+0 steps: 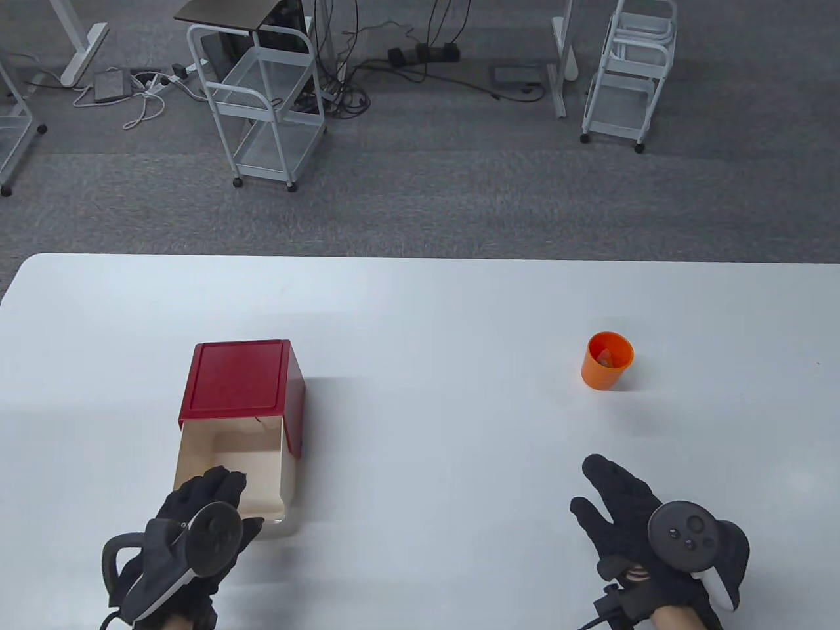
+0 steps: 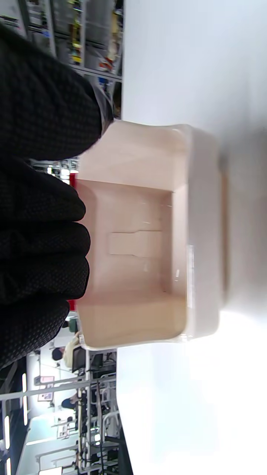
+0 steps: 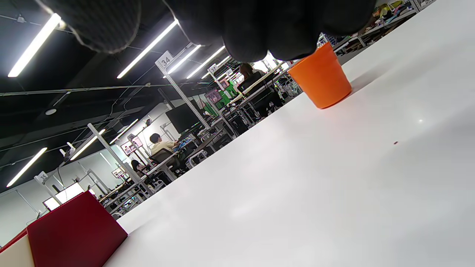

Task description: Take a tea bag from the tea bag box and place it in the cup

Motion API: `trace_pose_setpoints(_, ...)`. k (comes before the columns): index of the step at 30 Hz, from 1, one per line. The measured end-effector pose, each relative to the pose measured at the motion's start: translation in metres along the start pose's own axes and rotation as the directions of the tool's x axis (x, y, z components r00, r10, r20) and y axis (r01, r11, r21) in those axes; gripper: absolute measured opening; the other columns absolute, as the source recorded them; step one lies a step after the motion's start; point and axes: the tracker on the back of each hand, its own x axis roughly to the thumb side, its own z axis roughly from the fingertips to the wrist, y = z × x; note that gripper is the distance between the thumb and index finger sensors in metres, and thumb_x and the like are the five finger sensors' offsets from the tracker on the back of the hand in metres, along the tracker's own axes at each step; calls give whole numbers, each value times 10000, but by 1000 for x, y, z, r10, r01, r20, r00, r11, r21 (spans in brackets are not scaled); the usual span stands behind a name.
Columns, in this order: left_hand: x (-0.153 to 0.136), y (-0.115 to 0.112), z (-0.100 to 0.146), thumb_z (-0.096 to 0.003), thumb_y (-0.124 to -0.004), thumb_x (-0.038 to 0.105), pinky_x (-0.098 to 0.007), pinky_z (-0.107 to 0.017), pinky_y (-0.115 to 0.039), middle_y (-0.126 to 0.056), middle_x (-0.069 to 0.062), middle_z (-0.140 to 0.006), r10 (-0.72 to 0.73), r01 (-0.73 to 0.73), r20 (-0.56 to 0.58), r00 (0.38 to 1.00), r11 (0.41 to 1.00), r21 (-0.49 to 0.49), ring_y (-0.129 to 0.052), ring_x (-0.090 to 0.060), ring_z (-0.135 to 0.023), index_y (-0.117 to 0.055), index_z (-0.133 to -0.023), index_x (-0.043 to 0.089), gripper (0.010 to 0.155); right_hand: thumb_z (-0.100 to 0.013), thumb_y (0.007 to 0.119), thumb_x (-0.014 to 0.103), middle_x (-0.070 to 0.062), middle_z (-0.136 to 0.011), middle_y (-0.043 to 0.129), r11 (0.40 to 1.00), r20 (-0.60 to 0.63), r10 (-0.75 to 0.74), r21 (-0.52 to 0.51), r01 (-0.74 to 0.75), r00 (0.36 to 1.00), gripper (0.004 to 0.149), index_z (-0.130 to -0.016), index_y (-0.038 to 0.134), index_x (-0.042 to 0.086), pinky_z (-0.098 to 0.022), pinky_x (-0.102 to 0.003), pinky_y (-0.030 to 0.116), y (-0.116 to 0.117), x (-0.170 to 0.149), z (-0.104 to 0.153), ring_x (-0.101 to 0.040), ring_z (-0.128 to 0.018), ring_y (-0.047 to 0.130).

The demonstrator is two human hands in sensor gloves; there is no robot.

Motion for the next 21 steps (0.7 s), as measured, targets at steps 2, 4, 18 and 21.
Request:
trace_pose_setpoints(2,3,-8,-4,-387,-836,578,-416,-756,-708,-777,-12,-1137,-35,35,0,999,999,-34,-828,-259,-1000,-748,-1024,319,694,-453,745,527,-180,-1038,670,1000,1,1,0,-1,1000,655,-998,608,191,-668,-584,606,0,0,0,-482,-884,699)
trace_pose_setpoints(4,7,-19,-9,-382,-846,568,-410,-757,-710,-779,-1,-1135,-97,98,10,995,992,-81,-829,-251,-1001,-748,-1021,326,690,-452,745,527,-179,-1037,672,1000,0,2,1,-2,1000,654,-997,609,191,-667,-585,606,0,0,0,-484,-886,695)
trace_pose_setpoints(18,19,-55,-29,-411,-873,411,-336,-722,-774,-866,91,-1054,-254,255,18,967,960,-116,-914,-164,-932,-810,-927,402,520,-454,744,523,-181,-1036,671,1000,3,18,18,-18,1000,650,-996,613,189,-667,-584,605,3,1,-1,-484,-884,697)
trace_pose_setpoints(21,19,-55,-29,-410,-874,407,-328,-716,-781,-878,98,-1042,-258,260,26,966,960,-109,-923,-155,-922,-815,-919,410,513,-455,743,522,-183,-1036,670,1000,1,17,19,-17,1000,648,-995,614,188,-667,-586,603,3,1,-2,-487,-884,694)
